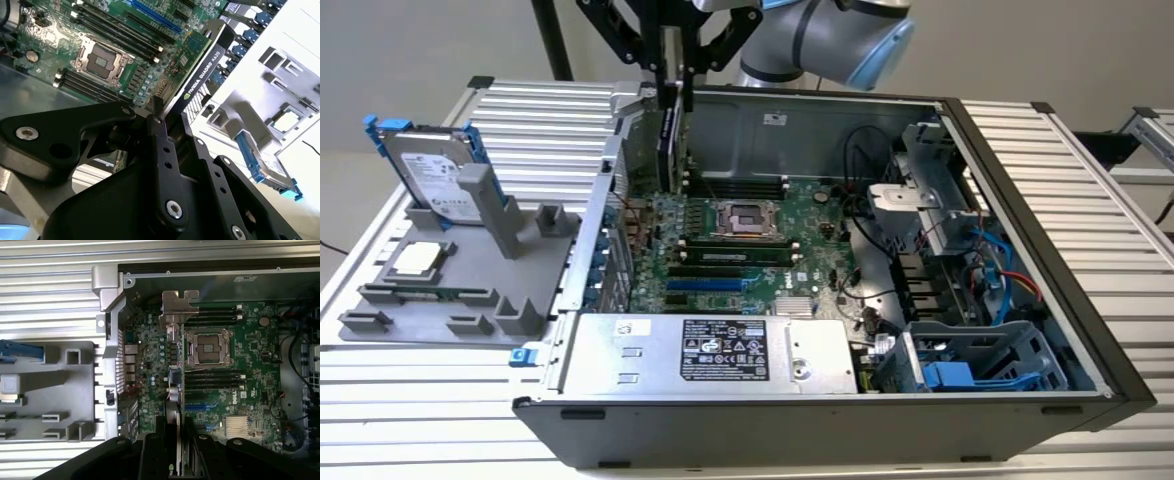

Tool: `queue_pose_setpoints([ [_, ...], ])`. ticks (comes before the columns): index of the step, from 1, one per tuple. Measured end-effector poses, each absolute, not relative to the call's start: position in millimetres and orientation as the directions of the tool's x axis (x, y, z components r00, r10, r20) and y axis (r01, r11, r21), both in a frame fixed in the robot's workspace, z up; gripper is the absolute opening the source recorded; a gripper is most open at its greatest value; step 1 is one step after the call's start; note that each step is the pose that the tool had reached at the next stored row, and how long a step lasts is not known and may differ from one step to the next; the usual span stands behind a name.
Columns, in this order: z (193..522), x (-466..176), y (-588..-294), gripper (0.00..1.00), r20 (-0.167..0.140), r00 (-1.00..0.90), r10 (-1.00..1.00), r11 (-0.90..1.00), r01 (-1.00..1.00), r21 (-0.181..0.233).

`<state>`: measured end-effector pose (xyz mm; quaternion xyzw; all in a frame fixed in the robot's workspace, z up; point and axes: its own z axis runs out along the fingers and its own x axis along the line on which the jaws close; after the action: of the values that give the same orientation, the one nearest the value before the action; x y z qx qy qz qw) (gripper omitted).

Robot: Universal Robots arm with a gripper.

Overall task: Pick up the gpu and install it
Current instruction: 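Pick up the gpu and move the gpu toward the slot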

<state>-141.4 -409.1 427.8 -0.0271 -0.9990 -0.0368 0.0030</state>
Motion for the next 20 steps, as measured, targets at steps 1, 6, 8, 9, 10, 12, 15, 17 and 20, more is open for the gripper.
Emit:
queue_pose_setpoints([
  [1, 428, -140, -409, 0.00, 0.008, -0.999, 0.054, 0.996, 0.054, 0.073],
  [6, 428, -135, -409, 0.00, 0.008, -0.999, 0.054, 0.996, 0.054, 0.073],
  [8, 428, -133, -409, 0.00, 0.008, -0.999, 0.054, 0.996, 0.054, 0.073],
  [9, 428, -132, -409, 0.00, 0.008, -0.999, 0.054, 0.996, 0.054, 0.073],
  [10, 428, -131, -409, 0.00, 0.008, -0.999, 0.054, 0.996, 0.054, 0.073],
  [12, 428, -129, -409, 0.00, 0.008, -0.999, 0.054, 0.996, 0.054, 0.073],
  [15, 428, -126, -409, 0.00, 0.008, -0.999, 0.054, 0.996, 0.054, 0.073],
  [17, 428, -124, -409, 0.00, 0.008, -0.999, 0.054, 0.996, 0.054, 0.073],
  [20, 428, -121, -409, 0.00, 0.008, -0.999, 0.054, 0.996, 0.054, 0.073],
])
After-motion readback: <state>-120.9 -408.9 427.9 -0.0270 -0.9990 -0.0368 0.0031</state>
